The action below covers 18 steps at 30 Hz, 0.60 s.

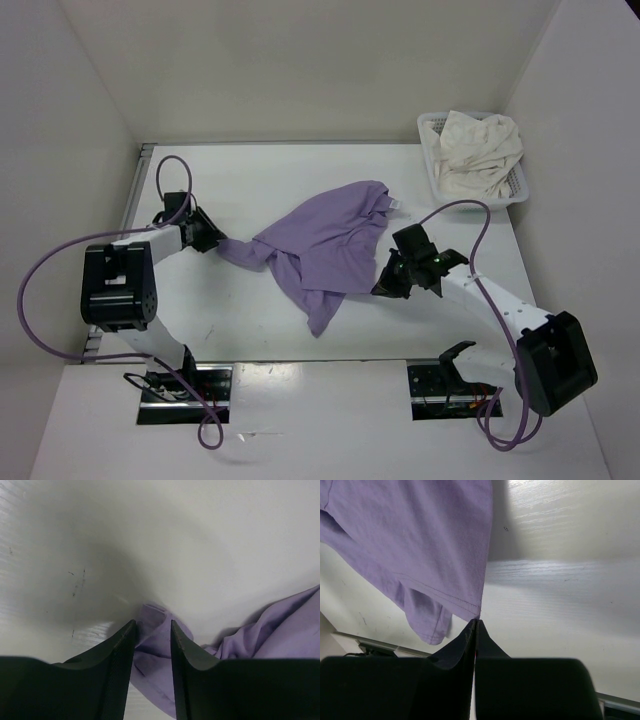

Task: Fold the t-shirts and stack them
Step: Flatten out the tshirt

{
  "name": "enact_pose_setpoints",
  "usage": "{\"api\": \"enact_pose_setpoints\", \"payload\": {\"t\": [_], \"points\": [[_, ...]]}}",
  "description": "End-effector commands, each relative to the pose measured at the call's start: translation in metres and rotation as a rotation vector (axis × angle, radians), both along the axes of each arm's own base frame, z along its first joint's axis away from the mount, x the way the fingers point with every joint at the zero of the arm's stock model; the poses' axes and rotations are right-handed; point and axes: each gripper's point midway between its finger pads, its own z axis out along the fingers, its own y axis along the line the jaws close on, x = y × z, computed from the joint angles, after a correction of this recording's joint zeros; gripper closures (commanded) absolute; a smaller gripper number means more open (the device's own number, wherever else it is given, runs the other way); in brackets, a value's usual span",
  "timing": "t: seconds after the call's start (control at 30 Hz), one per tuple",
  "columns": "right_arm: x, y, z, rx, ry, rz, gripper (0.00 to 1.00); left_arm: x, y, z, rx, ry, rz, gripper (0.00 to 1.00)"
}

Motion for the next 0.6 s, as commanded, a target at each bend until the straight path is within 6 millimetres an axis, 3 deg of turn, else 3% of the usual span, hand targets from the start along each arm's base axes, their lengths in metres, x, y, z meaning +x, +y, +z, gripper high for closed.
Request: {"api": "enact_pose_setpoints", "payload": {"t": [0.0, 0.1, 0.27, 0.37, 0.43, 0.47, 0.5, 0.57], "points": [[0.004, 0.000, -0.001, 0.002, -0.015, 0.002, 1.00, 0.002, 0.000, 0.000, 0.018, 0.002, -0.030, 0.58], [0.008, 0.002, 0.004, 0.010, -0.032, 0.002, 1.00, -0.001, -0.007, -0.004, 0.021, 0.024, -0.057, 0.58], [0.016, 0.001, 0.009, 0.005, -0.051, -0.006, 1.00, -0.005, -0.004, -0.011, 0.038, 0.045, -0.044, 0.73], [0.021, 0.003, 0.015, 0.009, -0.072, 0.003, 1.00, -0.003, 0.001, -0.010, 0.059, 0.046, -0.028, 0.74], [0.023, 0.004, 0.018, 0.013, -0.080, 0.003, 1.00, -0.001, 0.006, -0.006, 0.082, 0.034, -0.011, 0.66], [0.023, 0.004, 0.016, 0.009, -0.072, 0.003, 1.00, 0.001, 0.007, 0.006, 0.091, 0.003, -0.004, 0.48], [0.023, 0.003, 0.016, 0.005, -0.075, 0.010, 1.00, 0.004, 0.012, 0.015, 0.111, -0.022, 0.011, 0.36], [0.022, 0.003, 0.013, 0.001, -0.067, 0.011, 1.00, 0.002, 0.016, 0.021, 0.132, -0.037, 0.028, 0.34]]}}
